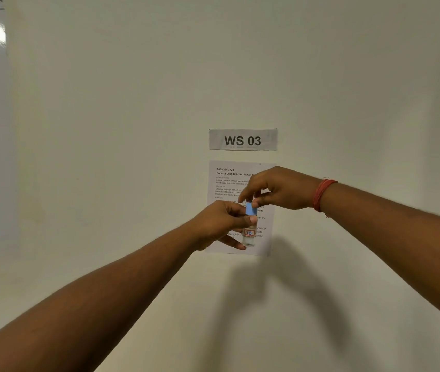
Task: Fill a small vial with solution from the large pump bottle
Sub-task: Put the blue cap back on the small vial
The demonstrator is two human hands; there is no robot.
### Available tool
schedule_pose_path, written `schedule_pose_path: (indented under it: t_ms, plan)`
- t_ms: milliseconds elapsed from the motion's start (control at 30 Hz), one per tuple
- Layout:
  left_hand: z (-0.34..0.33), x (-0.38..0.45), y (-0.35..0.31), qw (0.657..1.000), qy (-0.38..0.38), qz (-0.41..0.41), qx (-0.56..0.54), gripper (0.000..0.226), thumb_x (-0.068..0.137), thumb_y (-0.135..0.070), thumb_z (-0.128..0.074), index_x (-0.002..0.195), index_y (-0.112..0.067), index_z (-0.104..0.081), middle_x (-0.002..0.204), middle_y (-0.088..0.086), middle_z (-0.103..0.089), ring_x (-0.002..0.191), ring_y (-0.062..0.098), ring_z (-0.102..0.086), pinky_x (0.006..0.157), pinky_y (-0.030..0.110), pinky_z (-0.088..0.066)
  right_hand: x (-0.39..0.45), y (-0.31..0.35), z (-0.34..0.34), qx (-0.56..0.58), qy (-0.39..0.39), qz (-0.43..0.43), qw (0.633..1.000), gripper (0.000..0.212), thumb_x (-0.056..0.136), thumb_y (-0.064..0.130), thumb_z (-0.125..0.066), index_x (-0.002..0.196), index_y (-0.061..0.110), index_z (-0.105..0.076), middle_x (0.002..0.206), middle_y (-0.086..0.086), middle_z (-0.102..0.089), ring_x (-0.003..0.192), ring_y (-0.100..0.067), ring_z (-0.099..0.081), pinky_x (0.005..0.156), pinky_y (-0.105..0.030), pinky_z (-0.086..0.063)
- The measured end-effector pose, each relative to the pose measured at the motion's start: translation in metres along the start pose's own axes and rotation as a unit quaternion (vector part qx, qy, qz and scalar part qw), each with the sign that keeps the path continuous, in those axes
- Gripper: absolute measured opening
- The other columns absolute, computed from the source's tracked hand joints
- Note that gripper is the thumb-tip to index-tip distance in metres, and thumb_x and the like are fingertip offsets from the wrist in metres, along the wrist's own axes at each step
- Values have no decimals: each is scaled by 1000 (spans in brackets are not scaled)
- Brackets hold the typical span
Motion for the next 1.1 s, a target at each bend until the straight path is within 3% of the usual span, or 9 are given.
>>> schedule_pose_path:
  t_ms: [300, 533, 700, 800, 933, 1100]
  plan:
    - [1, 3, 4, 1000, 6, -5, -4, 30, 96, -21, -70, 121, -5, -71, 117, 13, -75, 110, 28, -71, 89, 58, -59, 5, -3, -8, -31, 2, -10, 999, 17, 92, 26, -65, 107, 26, -73, 92, 14, -62, 87, -2, -56, 83, -24, -46]
    - [5, 6, 7, 1000, 2, -7, -8, 30, 95, -21, -70, 121, -6, -71, 115, 12, -75, 107, 27, -72, 87, 56, -61, 5, -7, -6, -3, -2, -6, 1000, 31, 91, 26, -67, 121, 30, -66, 103, 18, -62, 93, 1, -58, 82, -14, -43]
    - [7, 8, 9, 1000, -3, -5, -5, 28, 94, -22, -71, 118, -7, -73, 113, 11, -76, 105, 26, -73, 84, 54, -62, 8, -9, -11, -14, 10, -5, 1000, 22, 90, 24, -68, 112, 27, -71, 99, 12, -66, 91, -5, -59, 83, -22, -47]
    - [6, 7, 10, 1000, 6, -9, -11, 27, 95, -21, -71, 118, -7, -73, 112, 11, -76, 103, 25, -74, 80, 49, -64, 9, -9, -12, -32, 9, -12, 999, 18, 91, 31, -66, 108, 28, -72, 92, 18, -62, 87, -1, -57, 83, -25, -47]
    - [6, 6, 10, 1000, 3, -8, -5, 28, 95, -21, -70, 120, -7, -72, 114, 12, -75, 106, 27, -73, 84, 53, -62, 10, -8, -12, -24, 2, -23, 999, 27, 90, 35, -66, 117, 30, -68, 93, 19, -60, 87, 3, -56, 82, -21, -46]
    - [7, 4, 9, 1000, -2, -4, -2, 28, 95, -21, -69, 119, -6, -72, 115, 13, -75, 107, 28, -72, 86, 55, -61, 6, -5, -11, 11, -2, -5, 1000, 30, 89, 24, -69, 119, 30, -67, 102, 15, -65, 92, 0, -60, 81, -15, -47]
Point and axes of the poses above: each hand's wrist, its own x-axis towards the middle knuckle, its own z-axis out of the back of the hand, y = z × x, the point moved 5 cm from there along x, towards the middle knuckle
